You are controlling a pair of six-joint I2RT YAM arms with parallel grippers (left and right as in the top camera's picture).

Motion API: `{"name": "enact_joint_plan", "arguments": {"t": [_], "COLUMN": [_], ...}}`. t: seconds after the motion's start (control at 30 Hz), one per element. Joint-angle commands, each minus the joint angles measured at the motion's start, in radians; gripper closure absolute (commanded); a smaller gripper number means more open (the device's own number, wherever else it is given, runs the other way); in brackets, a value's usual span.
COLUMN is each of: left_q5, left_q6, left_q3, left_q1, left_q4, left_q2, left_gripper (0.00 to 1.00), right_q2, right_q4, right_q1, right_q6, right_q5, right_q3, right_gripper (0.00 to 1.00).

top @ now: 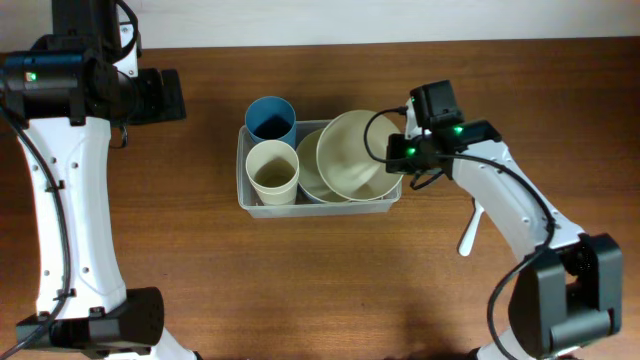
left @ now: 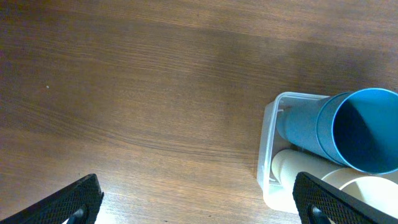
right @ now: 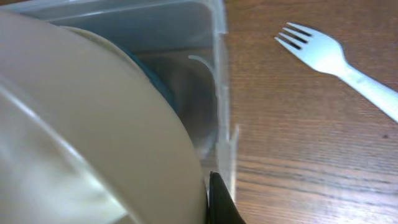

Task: Pack container
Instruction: 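Lift the second cream bowl and carry it over the container, then lower the cream bowl into the nested bowls and open the right gripper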

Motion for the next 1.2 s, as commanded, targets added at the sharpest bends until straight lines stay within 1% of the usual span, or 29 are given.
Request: {"name": "enact_joint_plan", "arguments": {"t": [0.0, 0.37, 0.5, 0.9, 0.93, 1.0, 1.03, 1.07, 1.1, 1.17], "left_q5": [-0.010, -0.010, -0.010, -0.010, -0.010, -0.010, -0.010, -0.010, -0.010, -0.010], "left_q6": [-0.006, -0.006, -0.006, -0.006, -0.006, -0.006, -0.006, -0.006, -0.006, -0.006], "left_q3": [-0.001, -0.001, -0.001, -0.001, -0.001, -0.001, -0.001, -0.001, -0.001, -0.001], "left_q1": [0.004, 0.004, 0.004, 0.004, 0.004, 0.004, 0.004, 0.004, 0.004, 0.004], "left_q4": [-0.001, 0.000, 0.000, -0.001, -0.001, 0.000, 0.000, 0.000, 0.000, 0.000], "left_q2": [-0.002, -0.002, -0.002, -0.002, -0.002, -0.002, -0.002, -0.002, -0.002, -0.002], "left_gripper": [0.00, 0.00, 0.00, 0.00, 0.00, 0.00, 0.00, 0.00, 0.00, 0.00], "right_q2": [0.002, 0.005, 0.013, 0.055, 0.057, 0.058, 0.058, 0.058, 0.058, 0.058], "right_q4": [0.022, 0.055, 0.055, 0.068, 0.068, 0.068, 0.068, 0.068, 0.068, 0.067], "right_q1": [0.032, 0.059, 0.063, 0.129, 0.130, 0.130, 0.129, 0.129, 0.128, 0.128], "right_q6": [0.014, 0.018, 0.017, 0.018, 0.018, 0.018, 0.018, 0.018, 0.017, 0.017], "right_q5": [-0.006, -0.006, -0.037, -0.028, -0.028, -0.027, -0.027, -0.027, -0.027, -0.027], "right_q3": [0.025, 0.052, 0.052, 0.052, 0.052, 0.052, 0.052, 0.052, 0.053, 0.053], "right_gripper": [0.96, 0.96, 0.96, 0.96, 0.87, 0.60, 0.50, 0.44, 0.40, 0.38]}}
